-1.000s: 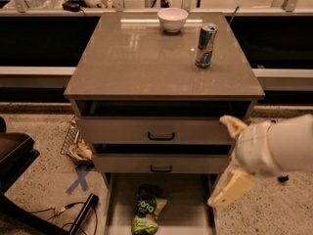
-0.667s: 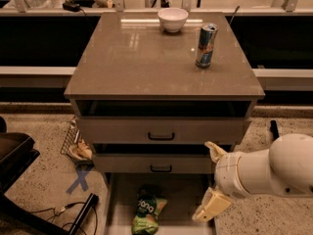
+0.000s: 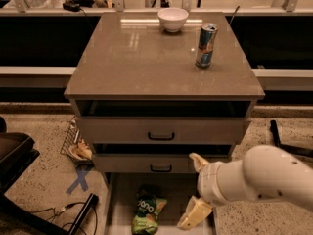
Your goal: Pick green rice chip bag from bottom drawer and place on counter
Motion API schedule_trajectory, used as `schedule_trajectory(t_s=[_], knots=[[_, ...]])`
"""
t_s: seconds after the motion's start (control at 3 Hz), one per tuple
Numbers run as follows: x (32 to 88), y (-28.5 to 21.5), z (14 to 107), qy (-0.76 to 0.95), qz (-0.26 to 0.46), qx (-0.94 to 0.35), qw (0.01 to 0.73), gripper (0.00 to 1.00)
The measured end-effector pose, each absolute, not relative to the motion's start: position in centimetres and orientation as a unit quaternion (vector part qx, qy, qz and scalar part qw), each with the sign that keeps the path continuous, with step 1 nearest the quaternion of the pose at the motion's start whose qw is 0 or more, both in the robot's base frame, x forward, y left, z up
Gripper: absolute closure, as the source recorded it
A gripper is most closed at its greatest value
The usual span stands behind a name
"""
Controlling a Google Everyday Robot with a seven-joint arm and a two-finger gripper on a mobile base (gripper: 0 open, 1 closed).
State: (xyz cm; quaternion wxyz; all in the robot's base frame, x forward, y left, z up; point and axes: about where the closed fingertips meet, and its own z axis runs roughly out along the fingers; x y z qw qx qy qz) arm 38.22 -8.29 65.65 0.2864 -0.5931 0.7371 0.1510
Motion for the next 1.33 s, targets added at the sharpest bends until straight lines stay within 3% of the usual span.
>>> schedule_trajectory(t_s=[0.67,1.33], knots=[[36.5,-2.5,49.3,0.771,0.219,-0.558,0.217,0.0],[35.1,-0.4,41.1,0.79,0.25,-0.519,0.209,0.0]])
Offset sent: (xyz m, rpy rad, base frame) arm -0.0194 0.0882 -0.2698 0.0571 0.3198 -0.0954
